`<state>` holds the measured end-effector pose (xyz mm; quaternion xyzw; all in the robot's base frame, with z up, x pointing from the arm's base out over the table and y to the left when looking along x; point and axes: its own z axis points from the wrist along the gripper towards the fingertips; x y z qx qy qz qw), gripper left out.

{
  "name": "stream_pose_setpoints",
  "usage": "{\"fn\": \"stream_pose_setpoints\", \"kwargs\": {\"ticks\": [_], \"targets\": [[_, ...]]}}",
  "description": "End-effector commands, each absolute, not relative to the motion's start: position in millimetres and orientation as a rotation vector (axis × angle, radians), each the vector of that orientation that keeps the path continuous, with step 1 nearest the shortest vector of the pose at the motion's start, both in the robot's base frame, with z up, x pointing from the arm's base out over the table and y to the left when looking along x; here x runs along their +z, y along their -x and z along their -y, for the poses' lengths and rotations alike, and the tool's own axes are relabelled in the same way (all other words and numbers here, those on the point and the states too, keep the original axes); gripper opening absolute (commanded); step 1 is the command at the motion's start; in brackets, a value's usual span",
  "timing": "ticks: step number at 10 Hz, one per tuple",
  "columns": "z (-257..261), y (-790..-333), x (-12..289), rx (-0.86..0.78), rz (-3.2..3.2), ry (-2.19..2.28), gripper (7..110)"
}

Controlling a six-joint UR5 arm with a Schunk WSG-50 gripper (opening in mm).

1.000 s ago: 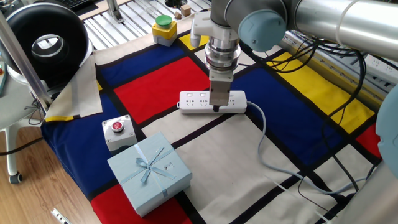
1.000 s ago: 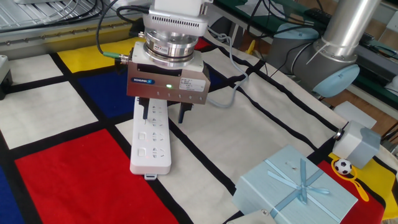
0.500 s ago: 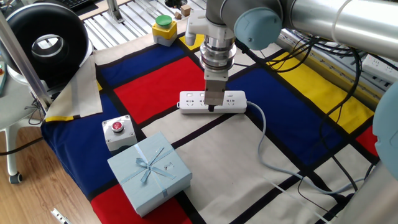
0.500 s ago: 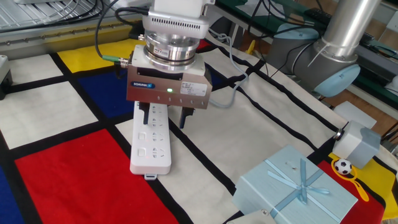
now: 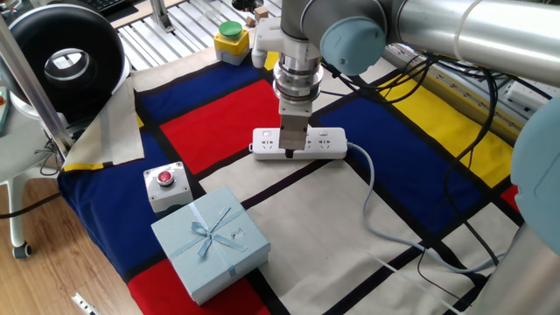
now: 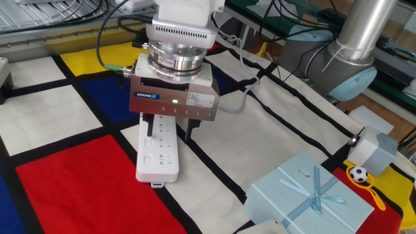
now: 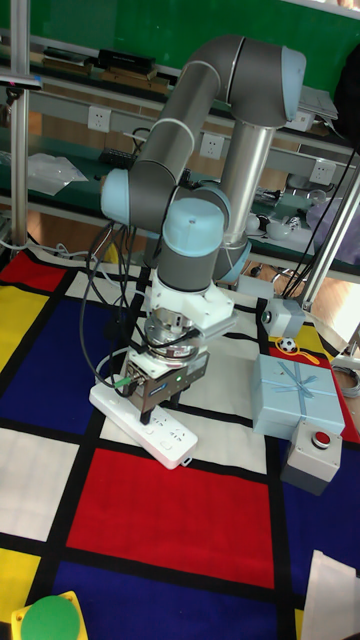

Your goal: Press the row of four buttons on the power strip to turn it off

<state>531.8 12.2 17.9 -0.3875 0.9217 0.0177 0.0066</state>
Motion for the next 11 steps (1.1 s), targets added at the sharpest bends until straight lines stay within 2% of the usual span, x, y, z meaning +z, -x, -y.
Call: {"fn": "stream_pose_setpoints", "kwargs": {"ticks": [1, 5, 11], "targets": [[-13.7, -531.6, 16.2, 0.056, -2.895, 1.195, 66], [-10.2, -527.4, 15.7, 0.032, -2.920, 1.195, 66], [-19.1, -533.6, 23.1, 0.092, -2.889, 1.185, 66]]}}
